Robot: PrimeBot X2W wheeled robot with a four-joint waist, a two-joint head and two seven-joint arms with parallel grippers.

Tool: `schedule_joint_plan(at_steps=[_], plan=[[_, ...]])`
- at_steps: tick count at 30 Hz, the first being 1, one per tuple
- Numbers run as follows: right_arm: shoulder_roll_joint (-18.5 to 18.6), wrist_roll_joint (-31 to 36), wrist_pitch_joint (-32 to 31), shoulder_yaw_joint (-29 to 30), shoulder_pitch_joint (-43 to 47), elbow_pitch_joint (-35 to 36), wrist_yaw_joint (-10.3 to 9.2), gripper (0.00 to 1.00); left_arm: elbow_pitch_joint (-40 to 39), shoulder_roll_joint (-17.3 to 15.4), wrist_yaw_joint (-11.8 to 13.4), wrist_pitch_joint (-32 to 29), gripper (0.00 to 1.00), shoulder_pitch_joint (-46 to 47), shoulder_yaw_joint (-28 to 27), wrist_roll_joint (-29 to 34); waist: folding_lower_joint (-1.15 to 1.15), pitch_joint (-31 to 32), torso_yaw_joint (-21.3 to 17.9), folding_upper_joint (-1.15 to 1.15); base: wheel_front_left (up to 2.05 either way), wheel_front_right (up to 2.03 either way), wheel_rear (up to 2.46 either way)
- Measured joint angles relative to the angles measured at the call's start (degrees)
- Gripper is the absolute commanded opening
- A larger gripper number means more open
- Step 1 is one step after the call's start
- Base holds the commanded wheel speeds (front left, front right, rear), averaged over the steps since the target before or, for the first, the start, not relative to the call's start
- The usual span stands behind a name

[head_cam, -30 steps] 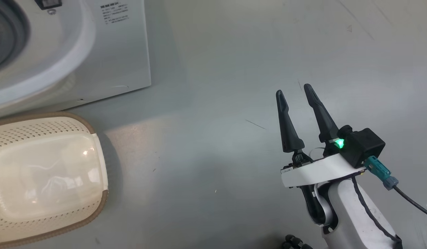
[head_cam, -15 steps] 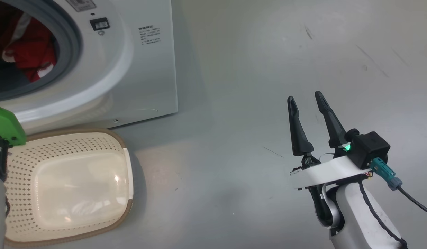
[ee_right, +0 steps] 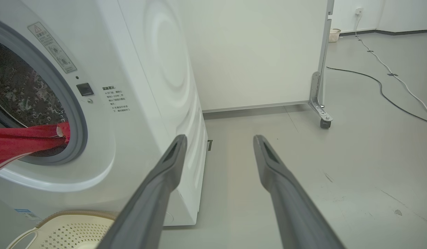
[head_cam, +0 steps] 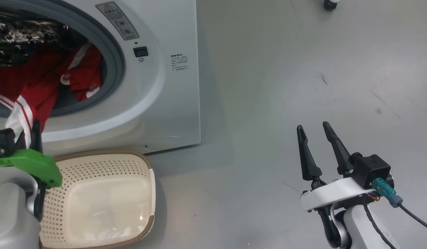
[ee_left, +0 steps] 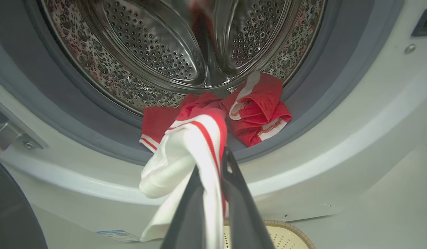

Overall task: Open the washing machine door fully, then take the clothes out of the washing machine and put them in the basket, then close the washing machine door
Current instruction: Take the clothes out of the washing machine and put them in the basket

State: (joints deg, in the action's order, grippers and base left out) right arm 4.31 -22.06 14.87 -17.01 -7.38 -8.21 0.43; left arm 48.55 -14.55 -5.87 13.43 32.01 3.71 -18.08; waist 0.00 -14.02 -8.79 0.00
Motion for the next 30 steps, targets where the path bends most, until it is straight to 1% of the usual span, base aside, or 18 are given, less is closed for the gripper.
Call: schedule_joint_plan(at_steps=[7, 14, 16, 21, 22, 27, 30], plan=[[0.3, 0.0, 0.0, 0.6, 2.7, -0.9, 0.09, 1.0, -1.6, 2.0, -0.3, 0.8, 0.0, -5.2, 0.1, -0.5, 0.0, 5.0, 1.7, 0.0, 0.0, 0.0, 0.0], [0.3, -0.1, 0.0, 0.9, 5.7, -0.7, 0.1, 1.0, -6.6, 2.8, -0.3, 0.8, 0.0, -7.5, -0.3, -0.6, 0.0, 9.5, 3.3, 0.0, 0.0, 0.0, 0.0], [0.3, -0.1, 0.0, 0.9, 6.0, -0.4, 0.11, 1.0, -8.8, 2.8, -0.3, 0.8, 0.0, -7.7, -0.6, -0.5, 0.0, 10.3, 4.0, 0.0, 0.0, 0.0, 0.0], [0.3, -0.1, 0.0, 0.8, 6.4, 0.1, 0.21, 1.0, -17.6, 2.7, -0.3, 0.9, 0.0, -7.9, -2.4, -0.5, 0.0, 11.4, 5.4, 0.0, 0.0, 0.0, 0.0], [0.3, -0.1, 0.0, 0.7, 6.5, 0.1, 0.48, 1.0, -19.3, 2.7, -0.3, 0.9, 0.0, -8.0, -2.8, -0.4, 0.0, 11.6, 5.5, 0.0, 0.0, 0.0, 0.0], [0.2, -0.1, 0.0, 0.6, 6.7, 0.4, 0.51, 1.0, -26.9, 2.8, -0.3, 1.0, 0.0, -8.5, -4.3, 0.0, 0.0, 12.2, 5.9, 0.0, 0.0, 0.0, 0.0], [0.2, -0.1, 0.0, 0.7, 6.7, 0.5, 0.52, 1.0, -29.9, 2.9, -0.2, 1.0, 0.0, -9.0, -4.9, 0.1, 0.0, 12.4, 5.9, 0.0, 0.0, 0.0, 0.0]])
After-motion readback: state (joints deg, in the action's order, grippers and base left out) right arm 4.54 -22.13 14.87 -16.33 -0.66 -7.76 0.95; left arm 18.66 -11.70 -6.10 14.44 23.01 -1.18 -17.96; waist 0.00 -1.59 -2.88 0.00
